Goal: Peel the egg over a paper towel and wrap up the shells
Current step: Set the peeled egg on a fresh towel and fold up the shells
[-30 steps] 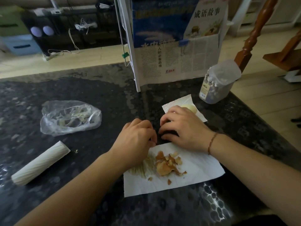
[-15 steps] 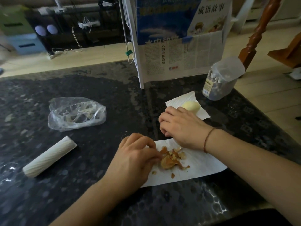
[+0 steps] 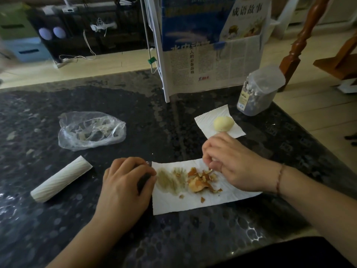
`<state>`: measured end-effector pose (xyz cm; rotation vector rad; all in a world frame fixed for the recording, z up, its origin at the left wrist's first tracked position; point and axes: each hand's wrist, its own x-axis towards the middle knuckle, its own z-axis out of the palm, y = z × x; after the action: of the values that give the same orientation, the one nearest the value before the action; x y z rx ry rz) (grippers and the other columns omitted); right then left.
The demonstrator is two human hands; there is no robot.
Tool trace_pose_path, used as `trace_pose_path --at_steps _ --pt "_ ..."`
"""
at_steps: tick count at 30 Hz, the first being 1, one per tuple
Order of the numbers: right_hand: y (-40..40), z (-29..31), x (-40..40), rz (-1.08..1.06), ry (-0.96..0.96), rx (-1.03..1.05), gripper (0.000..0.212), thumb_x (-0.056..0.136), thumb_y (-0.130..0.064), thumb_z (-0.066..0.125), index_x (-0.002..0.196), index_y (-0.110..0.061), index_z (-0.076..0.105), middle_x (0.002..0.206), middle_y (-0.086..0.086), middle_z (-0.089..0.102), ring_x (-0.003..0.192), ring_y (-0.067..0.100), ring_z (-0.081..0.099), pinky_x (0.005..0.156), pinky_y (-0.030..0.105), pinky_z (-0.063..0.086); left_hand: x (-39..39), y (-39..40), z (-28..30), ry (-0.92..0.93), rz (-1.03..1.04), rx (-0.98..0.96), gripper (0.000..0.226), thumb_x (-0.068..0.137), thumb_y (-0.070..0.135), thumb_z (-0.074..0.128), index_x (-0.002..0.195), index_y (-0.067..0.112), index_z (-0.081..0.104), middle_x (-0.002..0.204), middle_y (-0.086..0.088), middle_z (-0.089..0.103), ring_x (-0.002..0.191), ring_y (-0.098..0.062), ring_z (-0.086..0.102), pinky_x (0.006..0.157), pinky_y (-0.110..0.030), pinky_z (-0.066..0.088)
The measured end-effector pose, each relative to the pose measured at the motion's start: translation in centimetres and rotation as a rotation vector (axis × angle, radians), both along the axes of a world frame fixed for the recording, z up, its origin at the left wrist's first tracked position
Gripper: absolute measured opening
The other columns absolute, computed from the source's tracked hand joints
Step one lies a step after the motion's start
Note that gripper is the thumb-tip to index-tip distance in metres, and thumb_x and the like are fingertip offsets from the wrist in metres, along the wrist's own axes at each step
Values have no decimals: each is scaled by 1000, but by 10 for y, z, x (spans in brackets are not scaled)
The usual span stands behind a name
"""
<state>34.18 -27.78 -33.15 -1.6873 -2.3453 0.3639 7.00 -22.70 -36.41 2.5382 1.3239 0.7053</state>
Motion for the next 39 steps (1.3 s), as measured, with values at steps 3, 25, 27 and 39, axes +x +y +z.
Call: trace_pose_path --at_steps 3,25,27,39 --pt "-3 -10 -1 -26 31 -6 17 96 -18 52 85 -30 58 100 -16 48 104 6 37 92 17 29 2 -1 7 -36 26 -65 13 80 22 78 91 25 71 99 12 64 97 -19 56 82 -45 49" --pt "-43 -11 32 -633 -66 -147 39 78 -58 63 60 -25 51 54 -9 53 56 7 53 49 26 39 -2 -8 16 56 -254 -158 58 79 13 79 127 37 58 107 31 55 106 -7 57 92 -39 50" --pt "-41 -10 29 -602 156 -118 35 80 -43 69 59 -20 52 52 -8 50 51 4 48 51 22 40 5 -7 12 12 -274 -185 58 77 21 82 127 36 58 124 22 58 115 -3 55 99 -30 47" --pt "-30 -17 -39 -312 807 -52 29 97 -21 51 84 -6 71 96 1 69 98 5 58 92 20 43 26 -4 -3 -170 -343 -249 45 74 19 84 110 34 61 137 28 44 120 6 53 99 -16 46"
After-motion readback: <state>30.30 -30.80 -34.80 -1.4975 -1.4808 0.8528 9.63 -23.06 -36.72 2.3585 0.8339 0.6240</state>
